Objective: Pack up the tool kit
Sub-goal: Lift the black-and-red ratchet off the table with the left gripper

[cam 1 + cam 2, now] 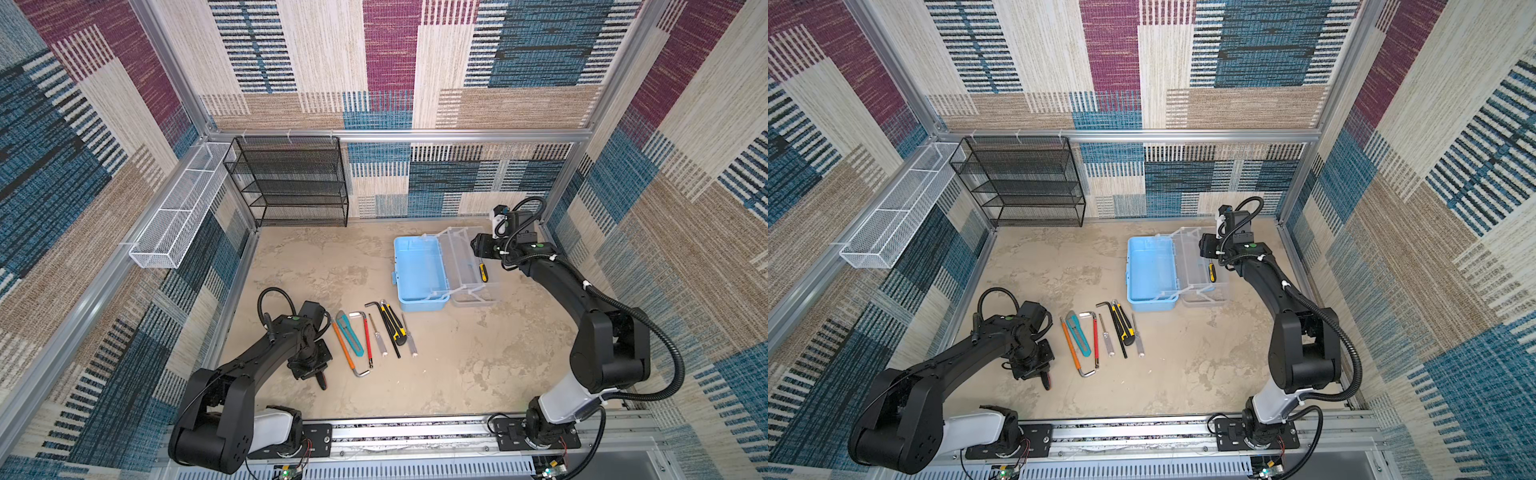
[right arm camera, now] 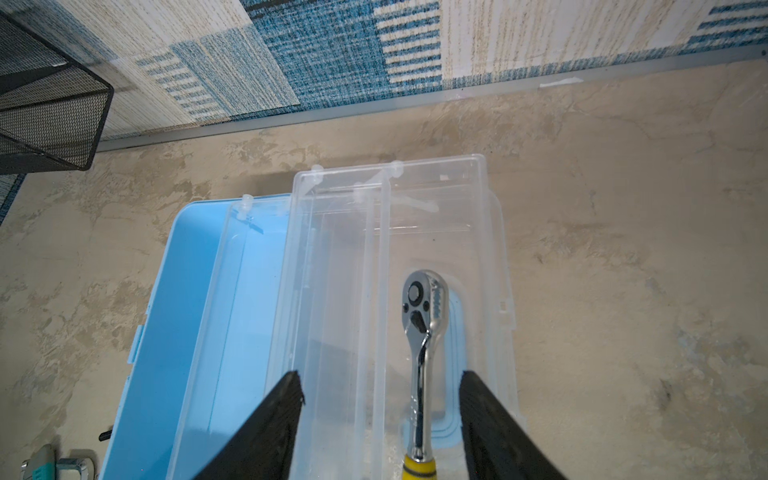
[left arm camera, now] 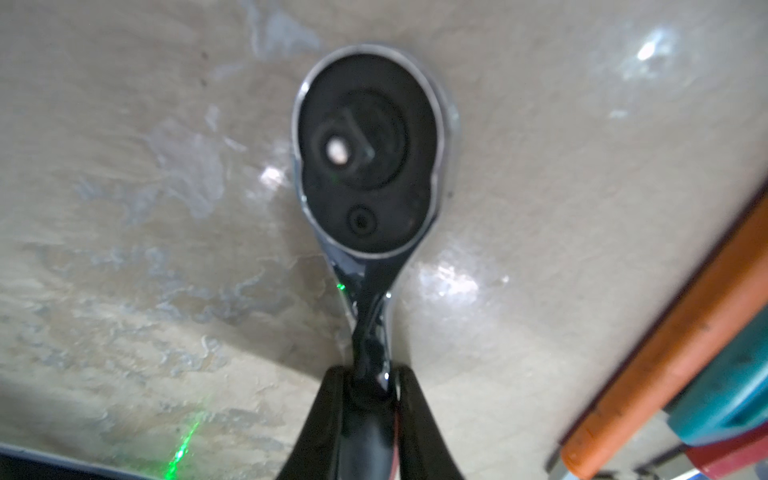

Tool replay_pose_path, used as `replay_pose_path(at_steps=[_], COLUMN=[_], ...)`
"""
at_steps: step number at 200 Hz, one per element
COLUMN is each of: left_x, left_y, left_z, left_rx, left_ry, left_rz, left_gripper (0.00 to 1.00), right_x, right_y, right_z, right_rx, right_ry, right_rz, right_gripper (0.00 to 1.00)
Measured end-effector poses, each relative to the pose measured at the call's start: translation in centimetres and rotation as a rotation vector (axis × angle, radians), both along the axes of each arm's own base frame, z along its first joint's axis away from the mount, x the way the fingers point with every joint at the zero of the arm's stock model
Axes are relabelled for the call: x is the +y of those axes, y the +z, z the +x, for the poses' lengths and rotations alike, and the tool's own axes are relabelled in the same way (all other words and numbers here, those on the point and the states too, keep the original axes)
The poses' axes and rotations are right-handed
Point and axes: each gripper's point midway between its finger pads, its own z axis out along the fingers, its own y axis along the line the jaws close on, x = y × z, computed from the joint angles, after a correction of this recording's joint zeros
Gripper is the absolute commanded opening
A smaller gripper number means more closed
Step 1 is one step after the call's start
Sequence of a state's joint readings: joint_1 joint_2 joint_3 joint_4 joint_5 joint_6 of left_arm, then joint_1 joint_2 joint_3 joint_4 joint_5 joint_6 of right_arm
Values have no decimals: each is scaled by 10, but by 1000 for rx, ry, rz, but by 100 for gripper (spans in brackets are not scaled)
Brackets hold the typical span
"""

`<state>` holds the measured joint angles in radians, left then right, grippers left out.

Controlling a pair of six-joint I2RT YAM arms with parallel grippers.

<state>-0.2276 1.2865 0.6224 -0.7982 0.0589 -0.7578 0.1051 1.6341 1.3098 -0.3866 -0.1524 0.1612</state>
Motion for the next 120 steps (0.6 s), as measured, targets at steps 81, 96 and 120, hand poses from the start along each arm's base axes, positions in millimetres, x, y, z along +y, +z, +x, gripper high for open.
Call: replay_pose_path(at_steps=[81,96,120], left_x=[-19,-23,-27], left_y=[14,9,2], left_z=[35,38,44], left_rx=[-138,-112,-75], left_ry=[-13,-22,-42], left_rz=[-90,-105,-114], left_gripper=[0,0,0], right_x=[9,10,11], right_y=[2,1,0], right_z=[-4,-5,-5], right_rx=[5,11,16], right_ry=[22,23,22], right_rz=[56,64,74], right_gripper=[63,63,63])
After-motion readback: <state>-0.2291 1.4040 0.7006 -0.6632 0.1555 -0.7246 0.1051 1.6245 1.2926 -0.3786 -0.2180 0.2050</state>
